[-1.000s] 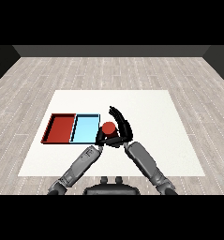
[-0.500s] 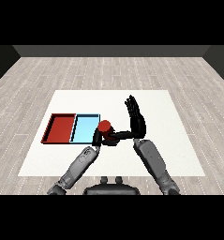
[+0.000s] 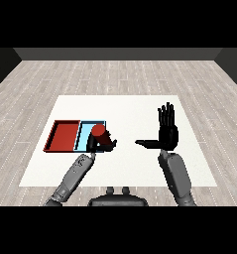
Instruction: Pick the red can and put it in the red box
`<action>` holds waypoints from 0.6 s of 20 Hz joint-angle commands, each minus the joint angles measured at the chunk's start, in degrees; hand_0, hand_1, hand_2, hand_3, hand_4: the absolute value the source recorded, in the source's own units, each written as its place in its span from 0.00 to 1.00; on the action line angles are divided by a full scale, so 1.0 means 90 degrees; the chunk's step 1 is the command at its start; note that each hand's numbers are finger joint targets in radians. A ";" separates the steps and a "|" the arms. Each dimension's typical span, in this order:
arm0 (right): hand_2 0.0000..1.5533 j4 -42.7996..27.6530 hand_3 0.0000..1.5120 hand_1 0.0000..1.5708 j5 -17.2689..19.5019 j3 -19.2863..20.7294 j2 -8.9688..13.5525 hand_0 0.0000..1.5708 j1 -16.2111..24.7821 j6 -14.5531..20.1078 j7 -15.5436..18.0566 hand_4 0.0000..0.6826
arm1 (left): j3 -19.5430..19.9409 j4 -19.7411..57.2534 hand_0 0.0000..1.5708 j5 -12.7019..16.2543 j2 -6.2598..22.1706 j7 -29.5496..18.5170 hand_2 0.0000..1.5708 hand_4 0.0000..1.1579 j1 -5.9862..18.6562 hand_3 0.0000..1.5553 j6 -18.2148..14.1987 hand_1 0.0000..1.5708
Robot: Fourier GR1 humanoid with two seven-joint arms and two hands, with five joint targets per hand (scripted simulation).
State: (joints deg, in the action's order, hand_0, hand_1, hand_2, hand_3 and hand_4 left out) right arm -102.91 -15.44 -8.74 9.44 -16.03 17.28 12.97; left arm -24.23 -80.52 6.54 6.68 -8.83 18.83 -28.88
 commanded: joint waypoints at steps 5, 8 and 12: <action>0.00 -0.0044 0.00 0.00 0.0022 0.0531 0.0487 0.00 0.1320 -0.0425 0.0367 0.00 | 0.0631 -0.0385 1.00 -0.0401 0.0977 0.0347 0.99 0.96 -0.0198 0.93 0.0105 1.00; 0.00 0.0590 0.00 0.00 0.0064 0.0590 0.0453 0.00 0.1427 -0.0654 0.0531 0.00 | 0.0892 -0.0433 1.00 -0.0445 0.1045 0.0700 0.99 0.97 0.0006 0.91 0.0196 1.00; 0.00 0.1407 0.00 0.00 -0.0100 0.0754 0.0357 0.00 0.1451 -0.1064 0.1035 0.00 | 0.1312 0.0221 1.00 -0.0728 0.1476 0.0919 0.99 0.98 0.0647 0.92 0.0390 1.00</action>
State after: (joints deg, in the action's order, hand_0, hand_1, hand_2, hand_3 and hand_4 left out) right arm -94.42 -16.73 -2.49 12.95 -4.04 9.55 20.07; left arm -15.45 -82.46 1.76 17.72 -2.72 20.55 -26.55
